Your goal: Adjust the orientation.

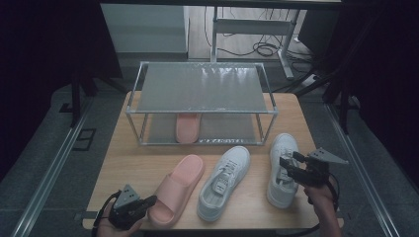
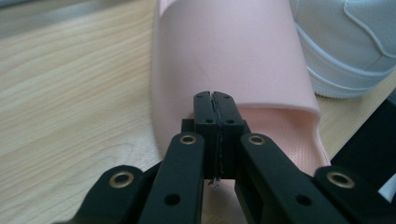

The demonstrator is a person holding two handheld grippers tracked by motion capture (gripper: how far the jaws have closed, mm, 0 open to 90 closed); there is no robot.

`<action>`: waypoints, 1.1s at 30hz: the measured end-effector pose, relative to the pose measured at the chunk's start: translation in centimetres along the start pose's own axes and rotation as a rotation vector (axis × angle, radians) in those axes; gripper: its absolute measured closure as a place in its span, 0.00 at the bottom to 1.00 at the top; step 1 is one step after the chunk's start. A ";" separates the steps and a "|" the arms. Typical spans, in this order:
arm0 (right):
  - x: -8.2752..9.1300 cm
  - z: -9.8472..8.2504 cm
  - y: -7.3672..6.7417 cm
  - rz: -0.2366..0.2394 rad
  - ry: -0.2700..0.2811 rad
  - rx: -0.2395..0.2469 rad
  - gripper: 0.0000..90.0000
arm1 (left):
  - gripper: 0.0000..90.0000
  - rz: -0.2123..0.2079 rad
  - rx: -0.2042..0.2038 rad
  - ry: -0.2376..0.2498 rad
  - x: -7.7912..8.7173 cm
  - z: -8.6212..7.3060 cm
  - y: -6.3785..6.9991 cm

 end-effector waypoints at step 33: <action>-0.1 -0.1 0.0 0.000 -0.002 0.000 0.42 | 1.00 0.069 0.034 -0.036 -1.3 -0.2 -2.8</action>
Point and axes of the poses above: each handheld gripper's, and its own axes: x roughly backward along the jaws, z roughly out of its top, y roughly to its right, the point moved 5 cm from there along -x, roughly forward along the jaws, and after that the axes turned 10 degrees about -x, right-handed, at the moved point
